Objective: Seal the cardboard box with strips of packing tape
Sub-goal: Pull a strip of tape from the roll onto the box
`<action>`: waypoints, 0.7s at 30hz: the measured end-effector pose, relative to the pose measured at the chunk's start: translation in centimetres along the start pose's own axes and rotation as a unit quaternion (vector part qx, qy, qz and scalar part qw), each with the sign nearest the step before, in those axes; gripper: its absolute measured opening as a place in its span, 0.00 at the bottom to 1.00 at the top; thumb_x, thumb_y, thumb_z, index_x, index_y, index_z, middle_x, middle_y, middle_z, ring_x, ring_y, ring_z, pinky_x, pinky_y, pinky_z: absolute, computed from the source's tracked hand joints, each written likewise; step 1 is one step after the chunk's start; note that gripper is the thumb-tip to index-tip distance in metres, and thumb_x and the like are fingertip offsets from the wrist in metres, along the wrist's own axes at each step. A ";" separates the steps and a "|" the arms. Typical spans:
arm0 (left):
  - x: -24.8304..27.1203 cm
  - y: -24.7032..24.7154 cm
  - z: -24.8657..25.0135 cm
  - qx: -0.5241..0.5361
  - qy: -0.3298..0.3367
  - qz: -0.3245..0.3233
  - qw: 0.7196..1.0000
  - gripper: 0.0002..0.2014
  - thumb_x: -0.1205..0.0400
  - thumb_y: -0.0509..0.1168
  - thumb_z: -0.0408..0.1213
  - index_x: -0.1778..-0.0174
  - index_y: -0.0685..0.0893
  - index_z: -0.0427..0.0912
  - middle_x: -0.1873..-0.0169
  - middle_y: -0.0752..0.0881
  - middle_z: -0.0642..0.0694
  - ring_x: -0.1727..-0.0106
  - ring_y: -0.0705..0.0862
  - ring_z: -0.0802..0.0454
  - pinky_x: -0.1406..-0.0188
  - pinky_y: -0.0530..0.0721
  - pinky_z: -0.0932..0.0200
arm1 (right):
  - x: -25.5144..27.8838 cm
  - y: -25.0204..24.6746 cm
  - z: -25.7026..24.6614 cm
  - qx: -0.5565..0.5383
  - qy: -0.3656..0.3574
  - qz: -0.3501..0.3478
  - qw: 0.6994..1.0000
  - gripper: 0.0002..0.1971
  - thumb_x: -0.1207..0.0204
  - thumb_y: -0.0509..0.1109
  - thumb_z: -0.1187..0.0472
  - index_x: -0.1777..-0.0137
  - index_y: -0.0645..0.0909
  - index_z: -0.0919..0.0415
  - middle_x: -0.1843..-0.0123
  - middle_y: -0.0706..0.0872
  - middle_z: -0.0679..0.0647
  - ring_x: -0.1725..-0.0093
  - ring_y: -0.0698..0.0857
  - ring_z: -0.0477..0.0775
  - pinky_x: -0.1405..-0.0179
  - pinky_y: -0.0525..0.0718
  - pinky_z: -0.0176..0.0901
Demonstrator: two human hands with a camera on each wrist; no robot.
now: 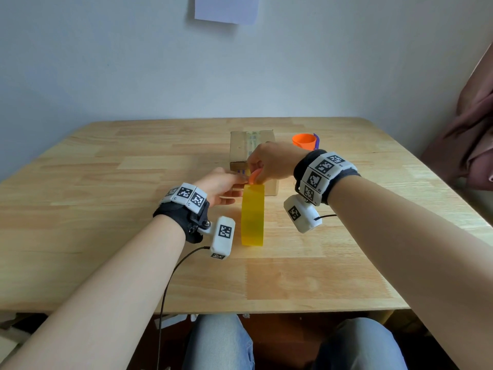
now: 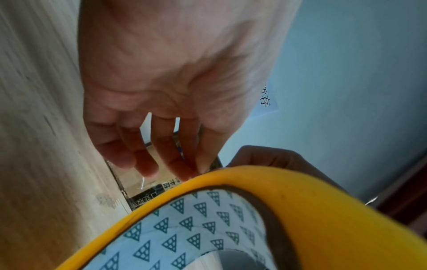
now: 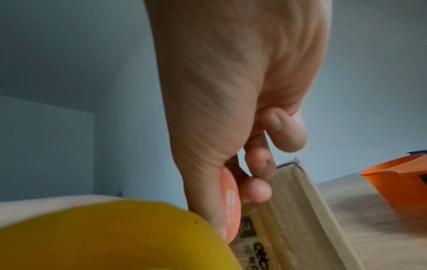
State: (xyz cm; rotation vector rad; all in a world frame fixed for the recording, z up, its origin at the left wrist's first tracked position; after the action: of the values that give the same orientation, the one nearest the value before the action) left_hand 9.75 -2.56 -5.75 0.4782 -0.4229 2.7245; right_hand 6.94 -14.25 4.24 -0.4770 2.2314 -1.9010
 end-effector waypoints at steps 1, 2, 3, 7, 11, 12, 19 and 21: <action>0.2 0.0 0.1 -0.004 -0.004 0.004 1.000 0.12 0.17 0.74 0.41 0.39 0.90 0.41 0.45 0.92 0.40 0.50 0.88 0.48 0.51 0.84 0.53 | 0.0 0.0 0.0 -0.002 -0.001 0.001 1.000 0.12 0.26 0.77 0.54 0.68 0.79 0.46 0.64 0.82 0.45 0.65 0.78 0.47 0.68 0.74 0.41; 0.3 -0.1 0.1 -0.009 -0.007 0.009 1.000 0.09 0.17 0.74 0.39 0.42 0.91 0.43 0.48 0.92 0.42 0.51 0.88 0.49 0.50 0.84 0.53 | 0.0 0.0 0.0 -0.004 -0.002 0.002 1.000 0.12 0.26 0.78 0.54 0.68 0.79 0.46 0.64 0.82 0.45 0.65 0.78 0.47 0.67 0.74 0.42; 0.3 -0.2 0.3 -0.016 -0.007 0.015 1.000 0.07 0.17 0.75 0.39 0.45 0.91 0.45 0.50 0.91 0.44 0.52 0.88 0.50 0.50 0.83 0.53 | 0.0 0.0 -0.1 -0.006 -0.003 0.002 1.000 0.12 0.26 0.78 0.54 0.68 0.79 0.46 0.64 0.82 0.45 0.65 0.78 0.47 0.67 0.75 0.42; 0.2 -0.3 0.5 -0.041 0.006 0.030 0.999 0.06 0.20 0.78 0.42 0.49 0.92 0.48 0.53 0.91 0.47 0.54 0.88 0.52 0.51 0.84 0.54 | 0.1 -0.1 -0.2 -0.004 -0.007 0.004 1.000 0.12 0.26 0.77 0.54 0.68 0.79 0.46 0.64 0.81 0.45 0.64 0.78 0.47 0.66 0.76 0.43; 0.2 -0.6 0.5 -0.040 0.009 0.041 0.998 0.08 0.20 0.78 0.42 0.47 0.93 0.46 0.61 0.89 0.51 0.59 0.83 0.54 0.53 0.84 0.55 | 0.5 -0.1 0.3 0.012 -0.004 0.008 1.000 0.07 0.25 0.76 0.56 0.63 0.83 0.51 0.65 0.80 0.45 0.65 0.77 0.48 0.68 0.73 0.41; 0.3 -0.6 0.6 -0.038 0.009 0.042 0.998 0.09 0.19 0.78 0.42 0.46 0.93 0.46 0.63 0.88 0.52 0.61 0.81 0.55 0.54 0.84 0.55 | 0.6 -0.1 0.5 0.015 -0.002 0.010 1.000 0.05 0.25 0.76 0.55 0.61 0.84 0.53 0.64 0.81 0.45 0.64 0.77 0.48 0.68 0.73 0.40; 0.7 -0.6 0.7 -0.035 0.009 0.045 0.998 0.09 0.19 0.77 0.42 0.45 0.92 0.45 0.64 0.87 0.52 0.64 0.80 0.56 0.55 0.84 0.55 | 1.5 0.0 2.3 0.026 0.018 0.005 0.999 0.05 0.29 0.80 0.54 0.60 0.87 0.52 0.61 0.85 0.44 0.57 0.85 0.52 0.63 0.81 0.44; 0.8 -0.6 0.5 -0.031 0.006 0.044 0.999 0.08 0.18 0.77 0.42 0.46 0.92 0.46 0.60 0.88 0.50 0.60 0.82 0.54 0.59 0.85 0.55 | 2.0 0.2 3.3 0.025 0.033 -0.007 0.999 0.05 0.28 0.80 0.53 0.57 0.88 0.52 0.58 0.88 0.46 0.54 0.87 0.53 0.58 0.87 0.47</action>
State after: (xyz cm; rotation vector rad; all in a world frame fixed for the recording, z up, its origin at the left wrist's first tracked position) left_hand 9.45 -1.99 -4.83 0.4372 -0.5358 2.7884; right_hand 6.15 -17.96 3.61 -0.4287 2.2206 -2.0022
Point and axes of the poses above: each hand's wrist, its own x-axis away from the middle knuckle, its own y-axis out of the palm, z = x × y, the point moved 9 cm from there along -x, towards the middle knuckle
